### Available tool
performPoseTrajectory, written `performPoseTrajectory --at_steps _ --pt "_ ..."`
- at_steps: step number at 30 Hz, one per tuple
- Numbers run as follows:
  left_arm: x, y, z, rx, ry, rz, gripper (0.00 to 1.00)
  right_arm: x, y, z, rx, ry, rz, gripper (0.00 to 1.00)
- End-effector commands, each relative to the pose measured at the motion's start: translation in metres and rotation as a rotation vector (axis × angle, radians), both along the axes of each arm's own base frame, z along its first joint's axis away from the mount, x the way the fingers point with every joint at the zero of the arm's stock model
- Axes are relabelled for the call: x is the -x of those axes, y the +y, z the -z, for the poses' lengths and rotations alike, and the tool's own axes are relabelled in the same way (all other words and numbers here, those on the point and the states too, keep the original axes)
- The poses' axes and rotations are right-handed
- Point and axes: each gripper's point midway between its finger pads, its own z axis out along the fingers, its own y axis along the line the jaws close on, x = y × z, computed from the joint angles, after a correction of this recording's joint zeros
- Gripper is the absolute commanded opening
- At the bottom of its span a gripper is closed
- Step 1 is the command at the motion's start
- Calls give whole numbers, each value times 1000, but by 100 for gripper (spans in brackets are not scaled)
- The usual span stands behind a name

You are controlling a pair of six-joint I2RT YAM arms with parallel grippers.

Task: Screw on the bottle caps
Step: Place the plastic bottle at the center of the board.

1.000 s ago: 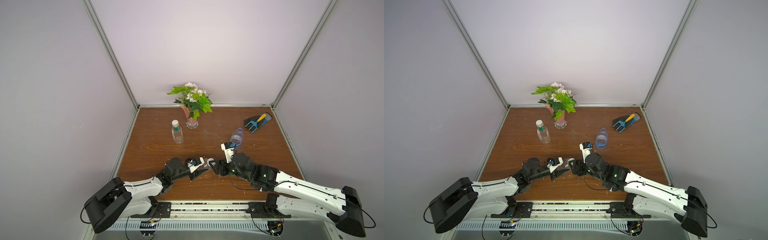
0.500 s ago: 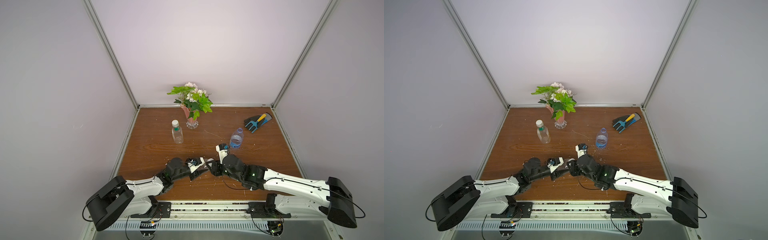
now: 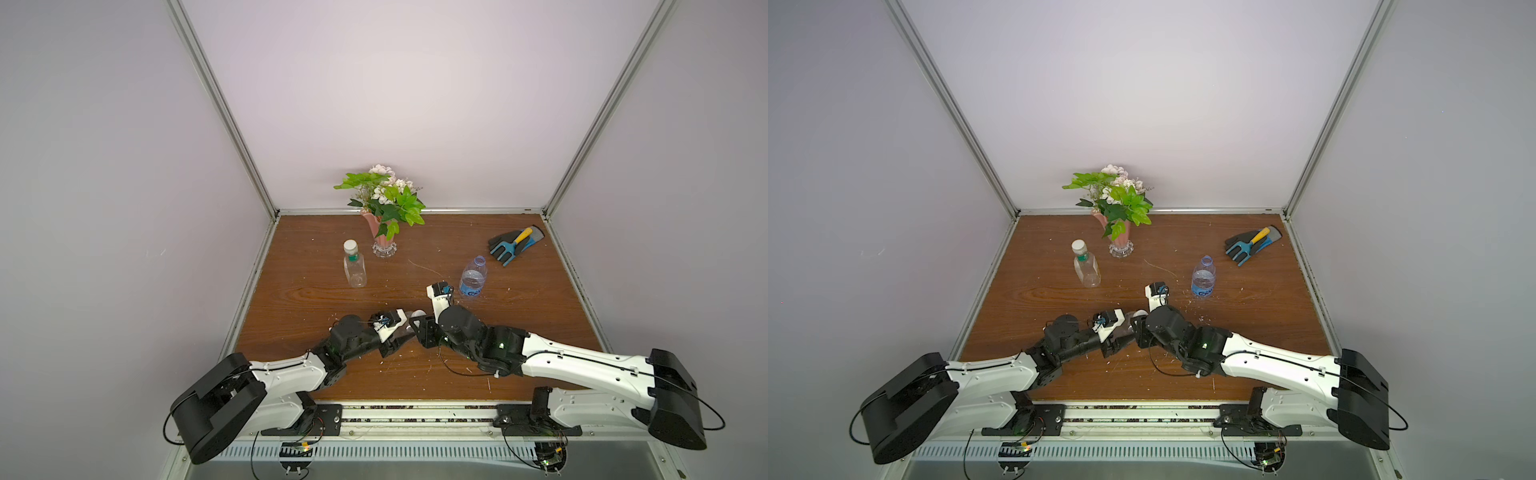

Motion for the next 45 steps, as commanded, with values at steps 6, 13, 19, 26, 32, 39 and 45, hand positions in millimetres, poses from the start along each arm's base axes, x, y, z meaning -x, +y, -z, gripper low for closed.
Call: performPoseTrajectory --at_steps 6,13,19,26,32,39,45 --pt "-17 35 -38 143 -58 -234 100 -59 6 -44 114 -197 61 0" --pt "-37 80 -50 203 -66 -499 99 -114 19 -55 166 -237 80 0" --pt "-51 113 -49 236 -35 -707 100 -156 42 -45 243 -225 61 0" --pt "-56 115 -49 220 -19 -740 100 -185 69 -24 340 -192 48 0" --pt "-55 117 -49 220 -16 -742 99 -196 83 -2 412 -136 31 3" --pt "-53 118 -49 218 -27 -738 99 -201 91 16 472 -95 2 24" --pt "-53 115 -48 211 -24 -725 100 -203 97 17 476 -85 -9 44"
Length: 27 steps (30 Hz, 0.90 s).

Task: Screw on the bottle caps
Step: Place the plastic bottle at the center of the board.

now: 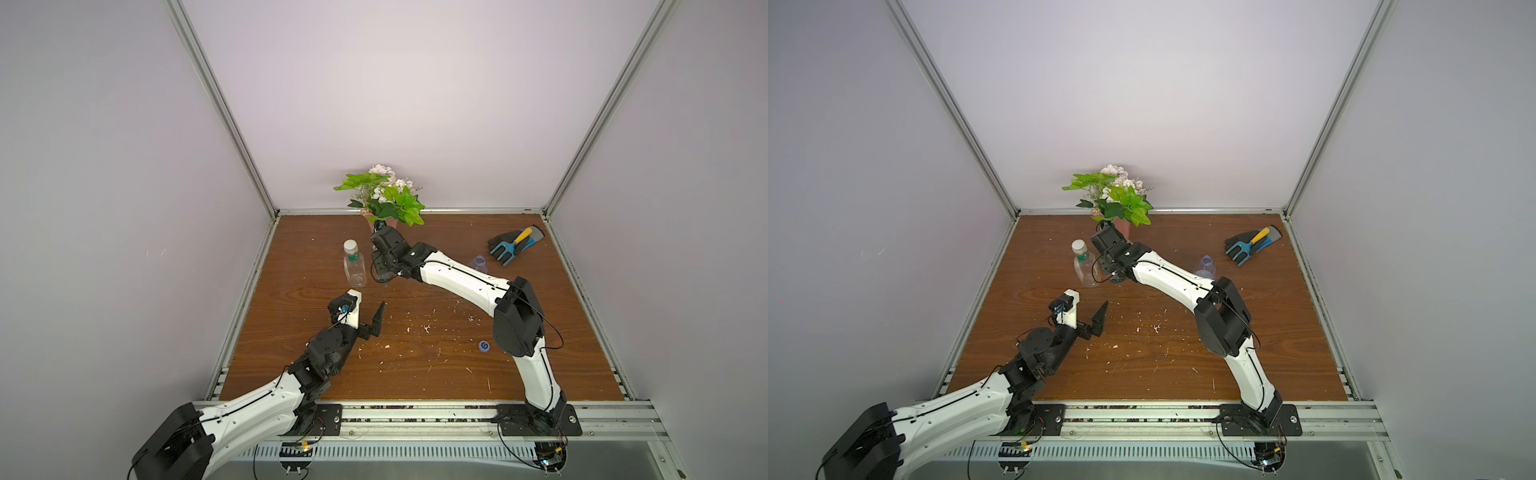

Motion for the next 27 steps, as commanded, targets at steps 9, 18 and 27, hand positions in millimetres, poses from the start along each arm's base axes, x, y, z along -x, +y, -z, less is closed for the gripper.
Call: performPoseTrajectory --at_steps 9,18,27 --pt "-5 -9 -3 -2 8 18 99 0 7 -13 23 12 -37 64" --pt "-14 -18 5 -34 45 20 100 6 8 -56 -37 -24 -67 78" --pt "-15 -21 8 -34 65 26 100 35 -3 -114 -115 -56 -107 92"
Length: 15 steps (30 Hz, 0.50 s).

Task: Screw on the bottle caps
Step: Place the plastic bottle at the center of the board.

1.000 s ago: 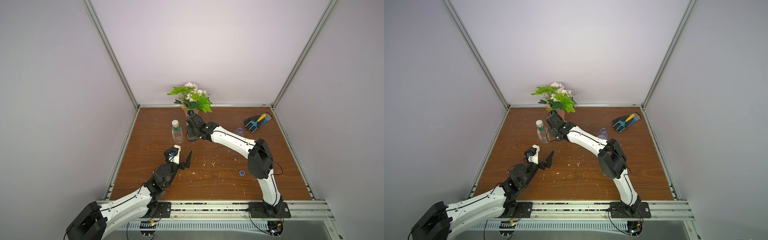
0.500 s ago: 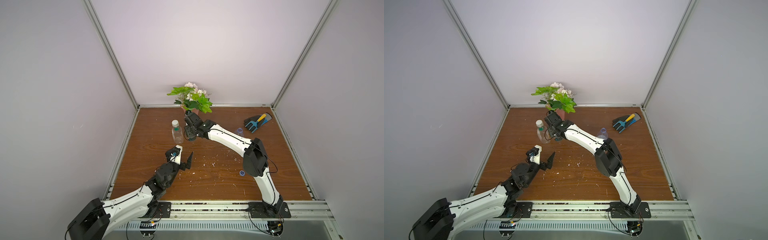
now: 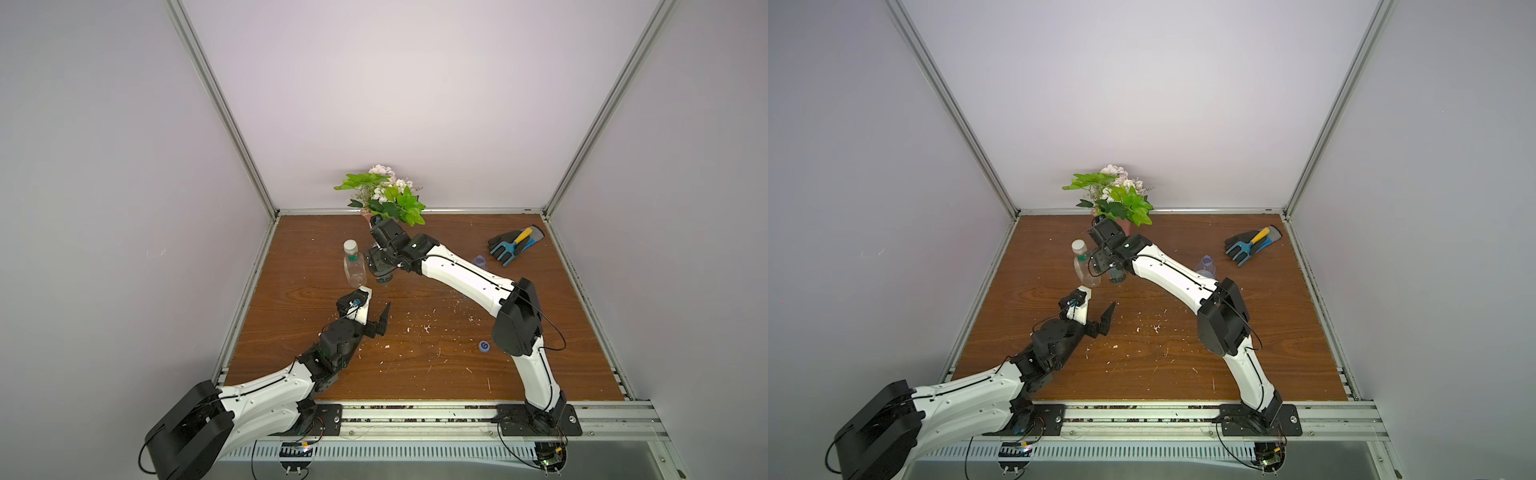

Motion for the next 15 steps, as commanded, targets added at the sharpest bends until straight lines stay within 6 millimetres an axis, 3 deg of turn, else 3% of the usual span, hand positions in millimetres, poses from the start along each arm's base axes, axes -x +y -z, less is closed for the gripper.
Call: performPoseTrajectory --at_steps 1,9,12,15 --pt "-2 -3 -12 34 -14 4 100 23 -9 -79 -116 -80 -35 93" --pt "1 2 -12 50 -11 1 99 63 -50 -119 -208 -130 -25 97" --pt "4 1 -12 54 -13 14 99 78 -77 -132 -254 -166 2 98" --pt "7 1 -13 68 -20 30 99 90 -115 -129 -263 -198 58 99"
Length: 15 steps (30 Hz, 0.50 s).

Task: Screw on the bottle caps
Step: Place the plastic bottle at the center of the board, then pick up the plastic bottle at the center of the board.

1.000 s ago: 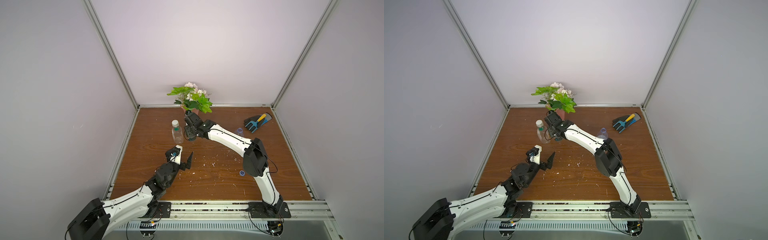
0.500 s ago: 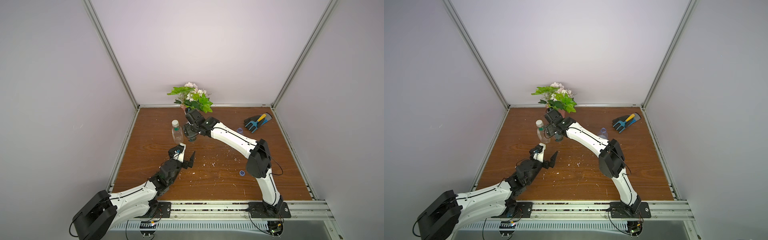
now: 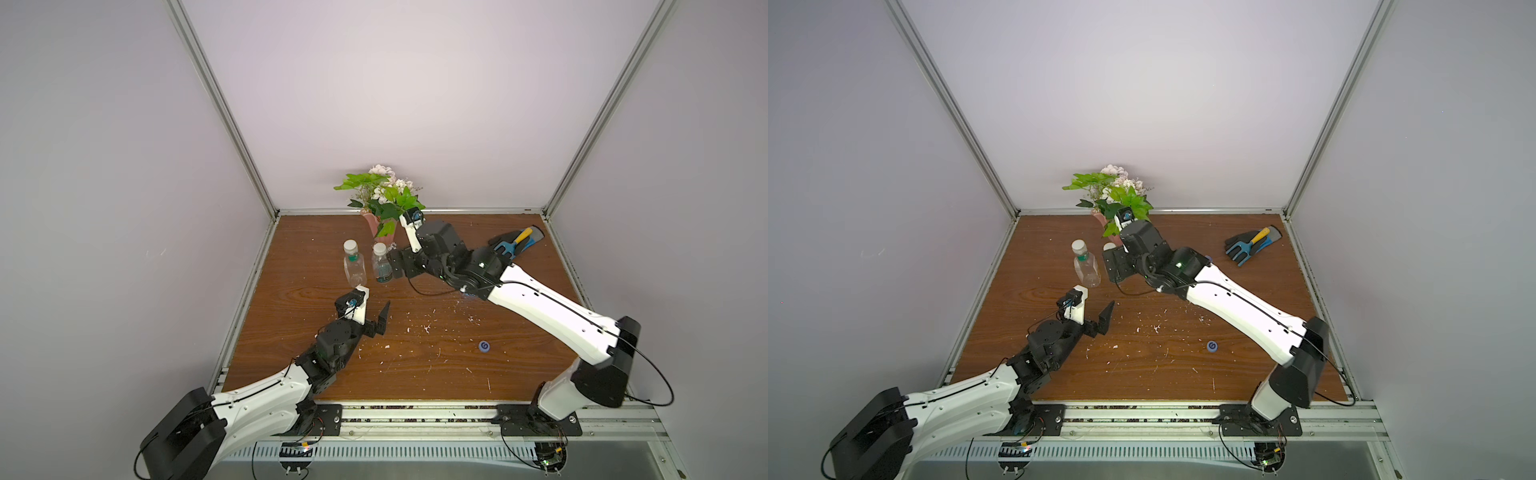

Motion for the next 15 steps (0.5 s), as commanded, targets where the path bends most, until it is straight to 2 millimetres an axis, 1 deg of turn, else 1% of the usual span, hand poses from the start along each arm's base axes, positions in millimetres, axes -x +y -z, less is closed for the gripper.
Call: performPoseTrajectory --at_steps 1,2,4,7,9,10,12,14,15 --pt "4 -1 -1 21 -4 26 100 4 -41 -19 -75 -59 94 99" --pt "5 -1 -1 25 -6 33 99 4 -56 -18 -75 -62 123 99" --pt "8 -3 -3 34 -15 53 100 2 -91 -4 -53 -58 194 99" --pt "12 -9 -8 56 -26 97 100 -7 -140 17 -4 -60 305 99" --pt "15 -14 -10 71 -30 131 99 -15 -166 29 29 -59 368 99" --pt "16 -17 -11 77 -31 146 100 -19 -178 34 38 -59 396 99" --pt "16 -22 -12 83 -31 167 100 -29 -191 43 46 -49 424 97" --pt "15 -25 -11 82 -19 176 100 -38 -199 50 51 -40 443 96" --pt "13 -26 -10 77 -11 176 100 -42 -201 54 59 -38 446 93"
